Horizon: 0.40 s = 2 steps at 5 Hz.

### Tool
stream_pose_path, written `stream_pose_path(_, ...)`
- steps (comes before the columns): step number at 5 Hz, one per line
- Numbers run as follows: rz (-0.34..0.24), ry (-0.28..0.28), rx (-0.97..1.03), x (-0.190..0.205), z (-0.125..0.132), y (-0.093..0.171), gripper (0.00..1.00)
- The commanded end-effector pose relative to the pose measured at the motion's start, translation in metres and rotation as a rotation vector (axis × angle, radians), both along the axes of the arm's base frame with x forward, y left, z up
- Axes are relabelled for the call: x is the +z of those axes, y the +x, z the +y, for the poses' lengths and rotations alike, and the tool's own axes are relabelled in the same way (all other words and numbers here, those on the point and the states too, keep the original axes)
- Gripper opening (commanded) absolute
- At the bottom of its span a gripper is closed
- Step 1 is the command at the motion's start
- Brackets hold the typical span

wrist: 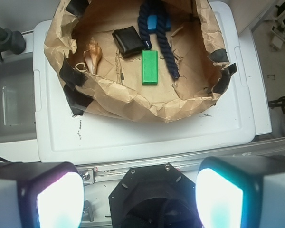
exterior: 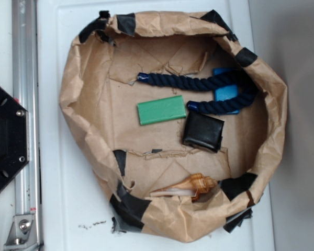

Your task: Grab the green block.

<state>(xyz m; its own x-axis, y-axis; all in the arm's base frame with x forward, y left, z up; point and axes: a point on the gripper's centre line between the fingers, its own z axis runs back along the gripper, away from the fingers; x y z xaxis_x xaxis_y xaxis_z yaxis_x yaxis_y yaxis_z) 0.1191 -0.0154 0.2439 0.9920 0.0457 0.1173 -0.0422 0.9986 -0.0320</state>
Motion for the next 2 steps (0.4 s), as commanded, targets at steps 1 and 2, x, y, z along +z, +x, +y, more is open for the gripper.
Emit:
stream_pose_path(1,0.0,0.0,0.0,0.0,0.0,0.0,1.0)
stream_pose_path(2,-0.045,0.003,-0.027,-0.031,0.017,0.038,1.0)
